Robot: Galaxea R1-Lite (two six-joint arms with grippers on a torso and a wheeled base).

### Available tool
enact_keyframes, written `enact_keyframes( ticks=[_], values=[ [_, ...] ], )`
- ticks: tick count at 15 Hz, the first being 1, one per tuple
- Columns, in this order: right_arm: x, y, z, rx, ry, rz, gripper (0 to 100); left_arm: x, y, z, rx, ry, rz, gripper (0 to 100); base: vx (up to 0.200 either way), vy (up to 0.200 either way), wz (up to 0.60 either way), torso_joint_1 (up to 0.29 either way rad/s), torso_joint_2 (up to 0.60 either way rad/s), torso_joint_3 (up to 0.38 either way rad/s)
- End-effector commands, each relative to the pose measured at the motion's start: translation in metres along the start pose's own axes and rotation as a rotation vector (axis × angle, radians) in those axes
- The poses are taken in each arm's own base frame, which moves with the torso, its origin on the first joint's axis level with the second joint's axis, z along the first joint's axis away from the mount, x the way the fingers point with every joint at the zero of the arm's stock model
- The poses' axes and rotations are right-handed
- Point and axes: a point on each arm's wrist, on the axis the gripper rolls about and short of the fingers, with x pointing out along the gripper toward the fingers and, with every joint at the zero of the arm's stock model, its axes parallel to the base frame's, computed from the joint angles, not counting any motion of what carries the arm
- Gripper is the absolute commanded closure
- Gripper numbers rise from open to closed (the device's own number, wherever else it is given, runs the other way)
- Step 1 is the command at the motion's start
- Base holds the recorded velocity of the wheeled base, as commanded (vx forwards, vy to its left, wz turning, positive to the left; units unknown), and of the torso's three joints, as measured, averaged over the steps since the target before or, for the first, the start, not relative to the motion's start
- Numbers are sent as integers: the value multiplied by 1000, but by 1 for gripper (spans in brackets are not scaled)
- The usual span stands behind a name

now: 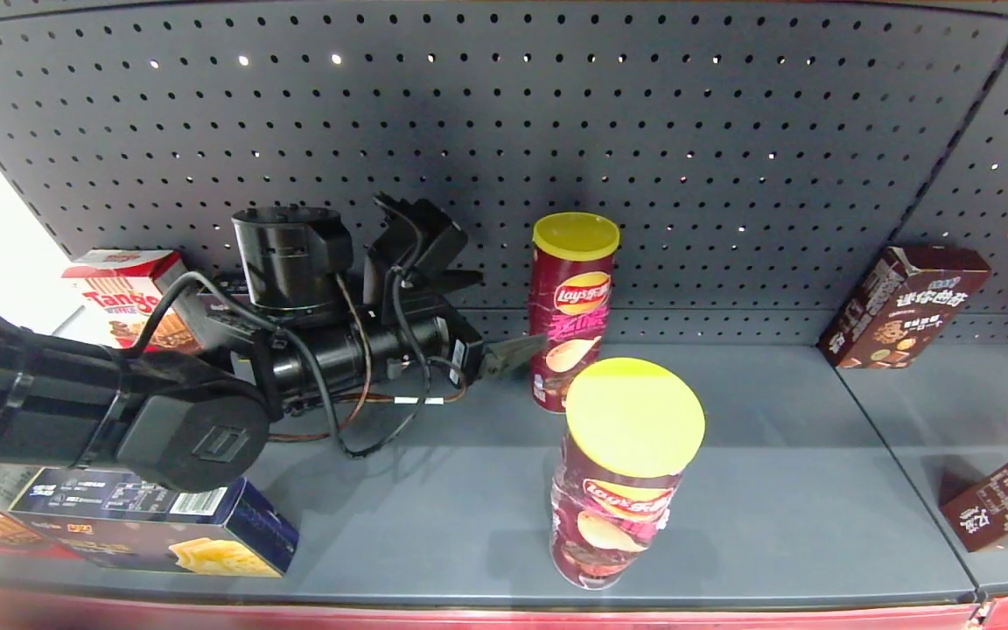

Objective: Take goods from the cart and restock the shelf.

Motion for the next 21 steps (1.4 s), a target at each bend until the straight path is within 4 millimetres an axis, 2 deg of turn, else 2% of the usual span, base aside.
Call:
enact_keyframes(
  ticks=[1,4,11,12,15,16,19,20,21],
  values=[
    [0,0,0,0,2,1,0,10,2,-5,-3,8,5,0,0,0,0,0,0,0],
    [0,0,0,0,2,1,0,18,2,-8,-5,16,11,0,0,0,0,0,0,0],
    [0,0,0,0,0,0,0,13,0,-7,-5,18,12,0,0,0,0,0,0,0],
    [0,0,0,0,0,0,0,2,-1,3,2,0,18,0,0,0,0,0,0,0],
    [0,0,0,-6,-2,3,0,-28,-5,15,4,-4,40,0,0,0,0,0,0,0],
    [0,0,0,-8,0,3,0,-38,-1,21,9,-17,73,0,0,0,0,0,0,0],
    [0,0,0,-6,0,2,0,-60,-2,39,20,-33,141,0,0,0,0,0,0,0],
    [0,0,0,10,3,2,0,-81,-10,44,12,14,173,0,0,0,0,0,0,0],
    [0,0,-1,54,7,-4,0,-92,-13,46,9,29,187,0,0,0,0,0,0,0]
  ],
)
